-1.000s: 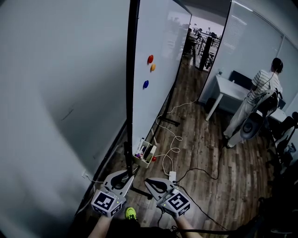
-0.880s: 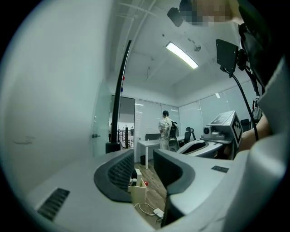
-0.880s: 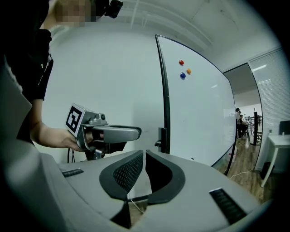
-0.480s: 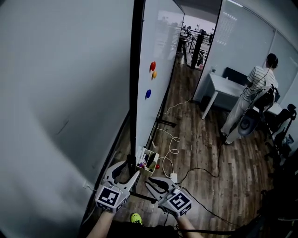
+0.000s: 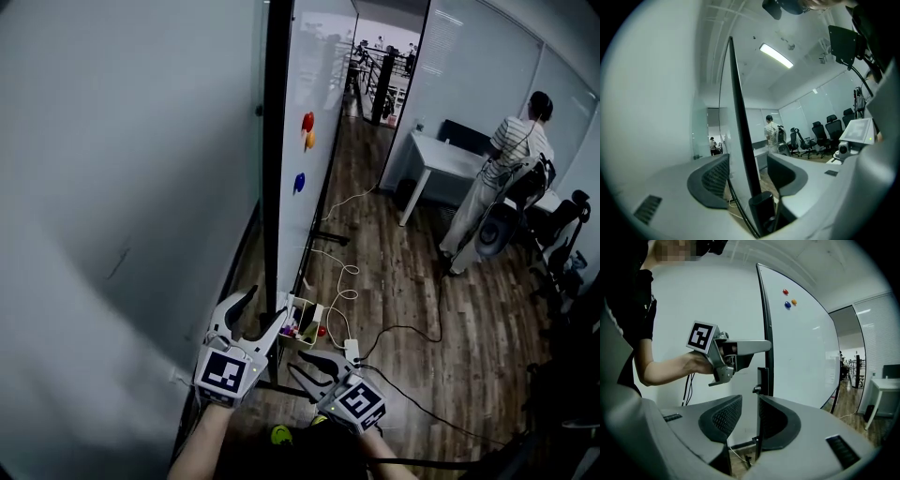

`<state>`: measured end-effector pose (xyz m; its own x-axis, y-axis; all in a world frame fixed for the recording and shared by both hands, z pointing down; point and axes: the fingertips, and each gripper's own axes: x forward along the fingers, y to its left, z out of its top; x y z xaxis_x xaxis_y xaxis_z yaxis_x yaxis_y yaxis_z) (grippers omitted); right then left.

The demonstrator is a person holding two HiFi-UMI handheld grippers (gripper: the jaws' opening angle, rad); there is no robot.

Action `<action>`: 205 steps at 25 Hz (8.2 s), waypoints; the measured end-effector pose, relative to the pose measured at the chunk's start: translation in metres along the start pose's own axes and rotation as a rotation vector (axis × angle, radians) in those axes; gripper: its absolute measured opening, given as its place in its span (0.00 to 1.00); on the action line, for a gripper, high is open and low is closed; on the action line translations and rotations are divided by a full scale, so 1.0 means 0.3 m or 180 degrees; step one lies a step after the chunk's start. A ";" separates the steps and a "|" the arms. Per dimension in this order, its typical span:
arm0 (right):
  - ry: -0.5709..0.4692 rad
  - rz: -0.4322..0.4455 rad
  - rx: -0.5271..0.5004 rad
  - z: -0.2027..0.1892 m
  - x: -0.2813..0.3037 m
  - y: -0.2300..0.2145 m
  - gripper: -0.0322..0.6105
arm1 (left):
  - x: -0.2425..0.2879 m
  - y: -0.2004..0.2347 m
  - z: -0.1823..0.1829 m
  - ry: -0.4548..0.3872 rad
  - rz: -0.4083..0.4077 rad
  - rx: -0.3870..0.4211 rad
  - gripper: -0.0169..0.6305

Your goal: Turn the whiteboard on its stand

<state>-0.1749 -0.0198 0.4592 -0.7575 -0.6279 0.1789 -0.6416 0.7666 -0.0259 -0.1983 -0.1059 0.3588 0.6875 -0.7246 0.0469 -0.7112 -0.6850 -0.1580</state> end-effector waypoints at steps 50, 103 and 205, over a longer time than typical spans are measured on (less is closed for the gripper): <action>0.0156 -0.0773 0.0315 -0.157 -0.291 -0.440 0.18 | 0.241 0.071 0.035 0.0122 0.0201 -0.0022 0.26; 0.0340 -0.0908 0.0443 -0.234 -0.444 -0.879 0.18 | 0.666 0.280 0.030 0.0287 0.0327 0.0032 0.26; 0.0465 -0.0688 0.0654 -0.343 -0.259 -1.530 0.16 | 1.172 0.449 0.012 0.0097 0.0568 -0.0121 0.18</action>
<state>0.1909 -0.3092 0.5583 -0.5853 -0.7357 0.3408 -0.8078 0.5652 -0.1672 -0.0519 -0.4528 0.3505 0.5455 -0.8365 0.0512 -0.8270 -0.5472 -0.1291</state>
